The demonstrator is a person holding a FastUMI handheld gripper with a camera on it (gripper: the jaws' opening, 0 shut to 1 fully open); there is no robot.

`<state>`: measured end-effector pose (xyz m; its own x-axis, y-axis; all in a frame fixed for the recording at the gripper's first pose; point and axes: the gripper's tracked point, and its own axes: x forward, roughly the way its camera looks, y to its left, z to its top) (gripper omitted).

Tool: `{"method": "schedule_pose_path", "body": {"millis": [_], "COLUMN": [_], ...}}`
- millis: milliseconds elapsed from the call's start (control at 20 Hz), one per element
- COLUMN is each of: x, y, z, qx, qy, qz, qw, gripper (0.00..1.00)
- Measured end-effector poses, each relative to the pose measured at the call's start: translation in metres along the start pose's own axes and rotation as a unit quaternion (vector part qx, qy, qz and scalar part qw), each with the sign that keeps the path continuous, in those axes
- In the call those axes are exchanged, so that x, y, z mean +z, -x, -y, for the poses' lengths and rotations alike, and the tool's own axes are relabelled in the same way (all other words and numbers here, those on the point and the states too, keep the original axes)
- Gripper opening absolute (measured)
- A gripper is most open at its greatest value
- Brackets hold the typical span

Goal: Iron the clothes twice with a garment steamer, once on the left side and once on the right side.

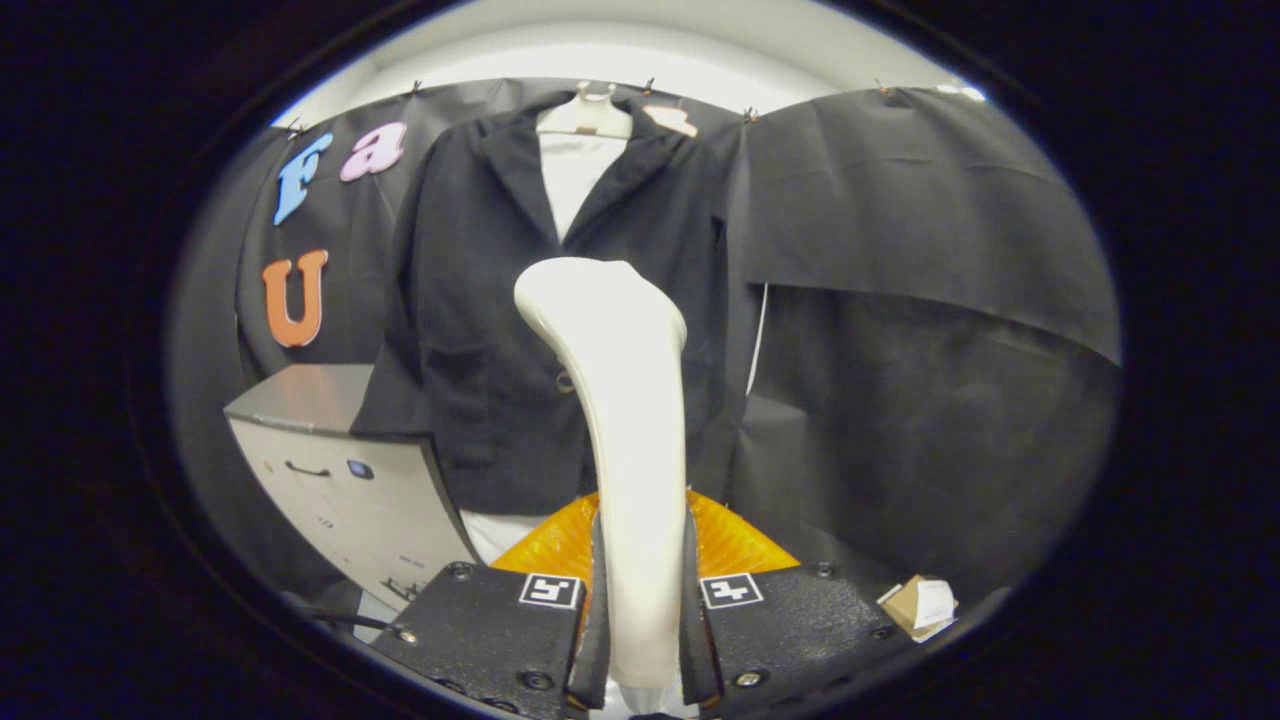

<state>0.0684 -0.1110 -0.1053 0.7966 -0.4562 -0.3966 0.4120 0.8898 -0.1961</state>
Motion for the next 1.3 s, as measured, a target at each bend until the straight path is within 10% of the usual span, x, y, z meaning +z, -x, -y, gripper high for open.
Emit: {"method": "schedule_pose_path", "body": {"millis": [1300], "x": [0.281], "y": [-0.144], "z": [0.042], "qx": [0.094], "qy": [-0.043], "qz": [0.233], "qw": [0.967], "gripper": [0.3]}}
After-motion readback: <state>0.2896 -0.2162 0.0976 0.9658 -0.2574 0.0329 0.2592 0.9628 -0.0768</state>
